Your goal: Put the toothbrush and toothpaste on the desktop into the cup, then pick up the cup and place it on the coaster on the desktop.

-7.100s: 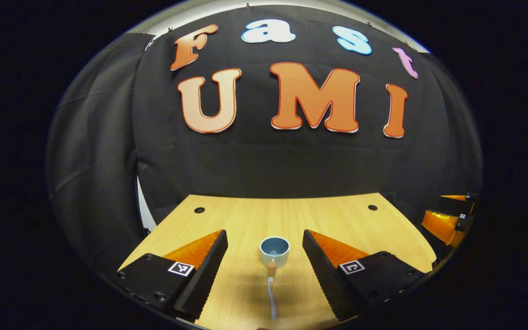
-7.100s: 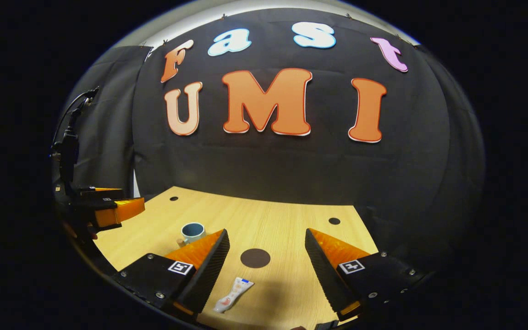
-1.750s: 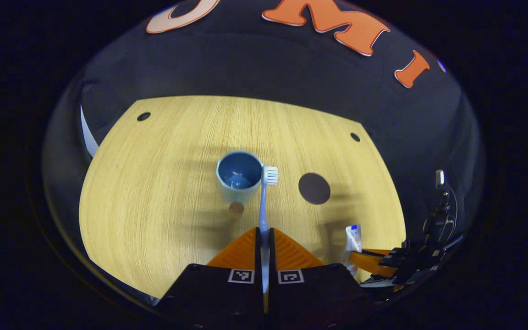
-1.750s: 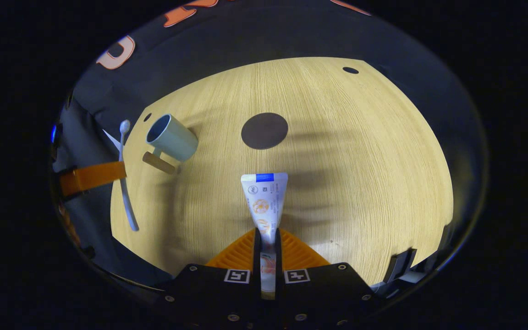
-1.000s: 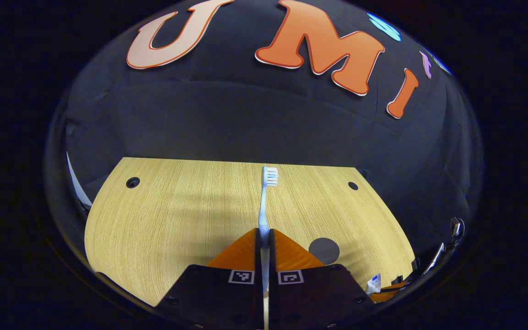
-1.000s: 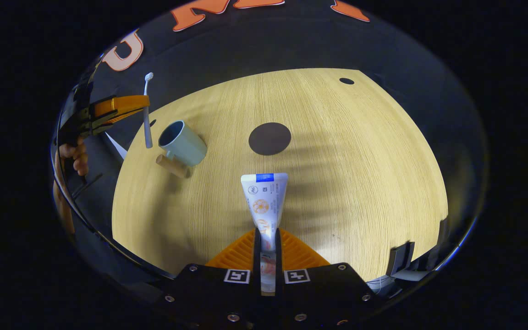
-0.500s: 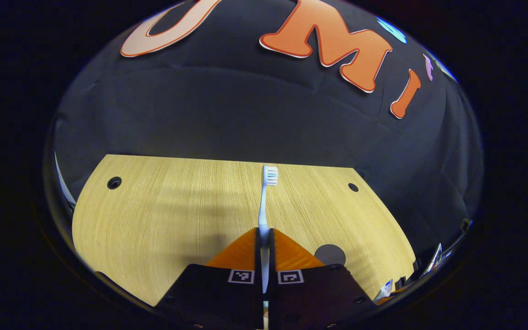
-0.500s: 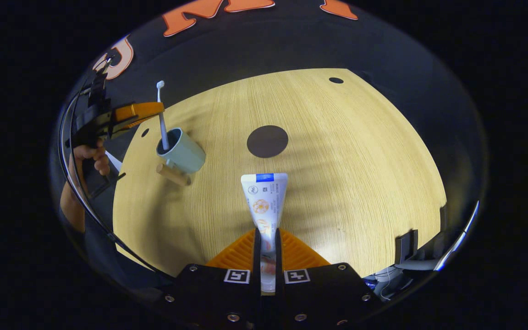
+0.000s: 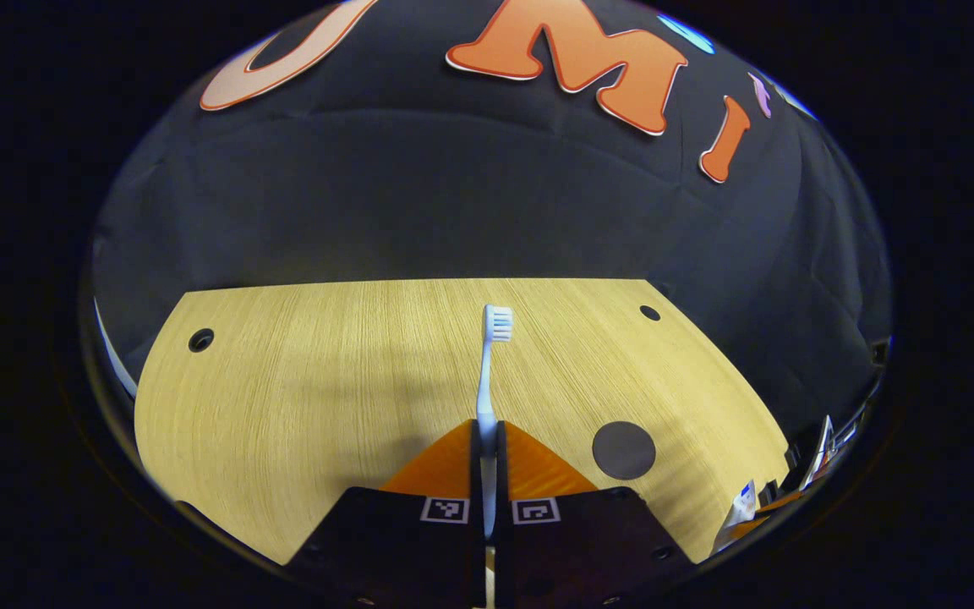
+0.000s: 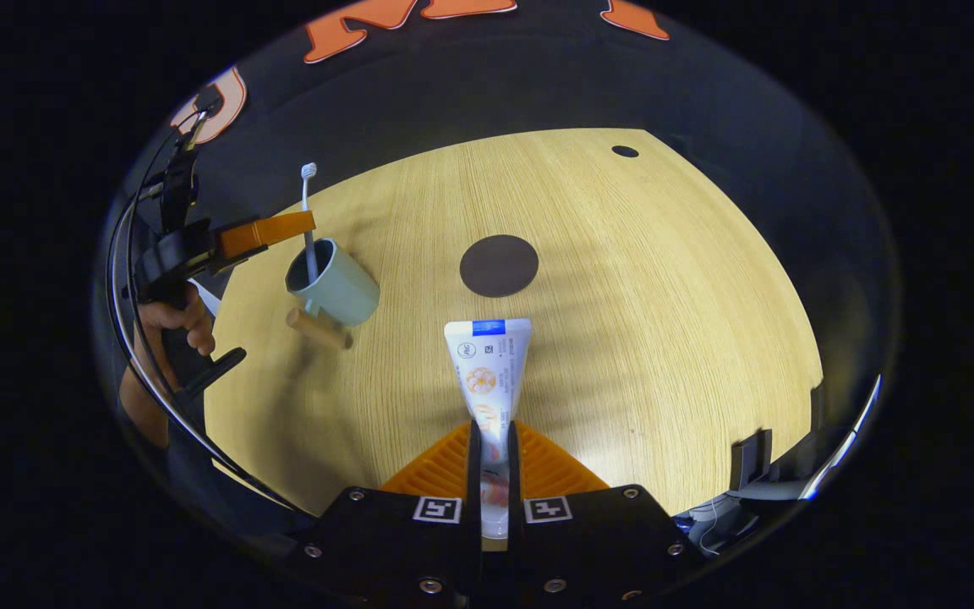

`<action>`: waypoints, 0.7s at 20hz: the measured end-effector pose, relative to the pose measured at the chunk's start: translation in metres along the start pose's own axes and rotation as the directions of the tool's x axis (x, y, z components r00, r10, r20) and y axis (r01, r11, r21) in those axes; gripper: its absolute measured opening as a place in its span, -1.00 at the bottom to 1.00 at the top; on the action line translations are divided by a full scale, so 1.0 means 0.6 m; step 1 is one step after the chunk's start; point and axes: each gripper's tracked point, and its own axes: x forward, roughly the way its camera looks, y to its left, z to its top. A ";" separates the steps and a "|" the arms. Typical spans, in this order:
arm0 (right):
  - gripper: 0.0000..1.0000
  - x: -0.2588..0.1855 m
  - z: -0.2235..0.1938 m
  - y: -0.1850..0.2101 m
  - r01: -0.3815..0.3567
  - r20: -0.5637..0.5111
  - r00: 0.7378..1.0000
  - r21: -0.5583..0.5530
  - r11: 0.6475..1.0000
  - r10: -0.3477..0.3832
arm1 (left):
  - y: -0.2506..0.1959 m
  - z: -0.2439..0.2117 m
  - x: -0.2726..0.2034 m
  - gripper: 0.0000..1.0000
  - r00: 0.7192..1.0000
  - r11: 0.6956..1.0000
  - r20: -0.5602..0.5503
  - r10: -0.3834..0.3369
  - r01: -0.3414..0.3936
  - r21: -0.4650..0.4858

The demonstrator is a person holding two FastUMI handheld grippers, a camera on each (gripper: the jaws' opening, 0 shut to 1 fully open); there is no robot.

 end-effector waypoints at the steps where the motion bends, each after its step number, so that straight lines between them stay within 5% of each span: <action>1: -0.75 0.002 0.002 0.002 -0.001 0.000 1.000 -0.004 1.000 0.001 | 0.000 -0.001 0.001 -0.92 1.000 1.000 0.002 0.007 -0.007 0.015; 14: -0.75 -0.006 0.013 0.005 0.002 -0.005 1.000 -0.003 1.000 -0.002 | 0.007 -0.026 0.003 -0.79 0.997 0.987 -0.027 0.079 -0.074 0.139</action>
